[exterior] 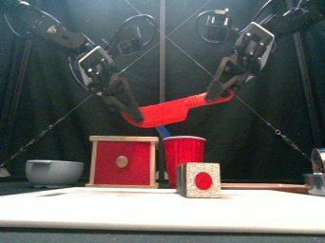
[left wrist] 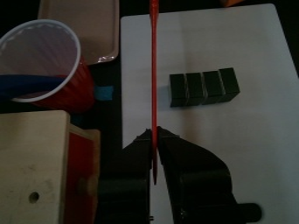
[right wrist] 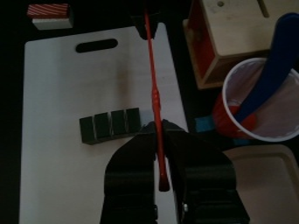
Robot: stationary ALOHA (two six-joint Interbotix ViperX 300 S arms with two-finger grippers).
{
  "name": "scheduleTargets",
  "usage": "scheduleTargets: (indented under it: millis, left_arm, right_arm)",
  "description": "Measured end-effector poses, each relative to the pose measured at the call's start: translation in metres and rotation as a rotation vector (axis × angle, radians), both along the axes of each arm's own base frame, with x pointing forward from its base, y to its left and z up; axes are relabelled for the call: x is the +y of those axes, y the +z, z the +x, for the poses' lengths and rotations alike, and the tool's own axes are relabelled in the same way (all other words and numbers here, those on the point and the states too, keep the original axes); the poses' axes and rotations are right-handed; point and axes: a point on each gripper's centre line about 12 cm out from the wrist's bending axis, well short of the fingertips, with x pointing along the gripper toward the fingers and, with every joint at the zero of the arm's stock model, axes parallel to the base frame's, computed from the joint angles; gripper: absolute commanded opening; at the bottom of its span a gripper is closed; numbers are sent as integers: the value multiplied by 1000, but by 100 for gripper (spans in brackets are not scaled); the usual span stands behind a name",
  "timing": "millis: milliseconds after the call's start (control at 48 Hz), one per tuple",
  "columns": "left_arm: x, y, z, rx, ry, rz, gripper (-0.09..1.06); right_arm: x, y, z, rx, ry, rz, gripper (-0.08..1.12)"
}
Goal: Place sushi on board then cut the sushi with the knife then place the pieces on the plate
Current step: Cut the sushi into 4 pieces
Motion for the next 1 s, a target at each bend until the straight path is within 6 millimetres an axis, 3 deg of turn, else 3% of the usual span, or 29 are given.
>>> scheduleTargets:
  millis: [396, 1000]
  left_arm:
    - [-38, -19, 10, 40, -91, -17, 43]
    - [-44, -45, 33, 98, -70, -54, 43]
  right_arm:
    - [21, -32, -13, 123, -14, 119, 39]
    - [20, -64, -25, 253, -38, 125, 39]
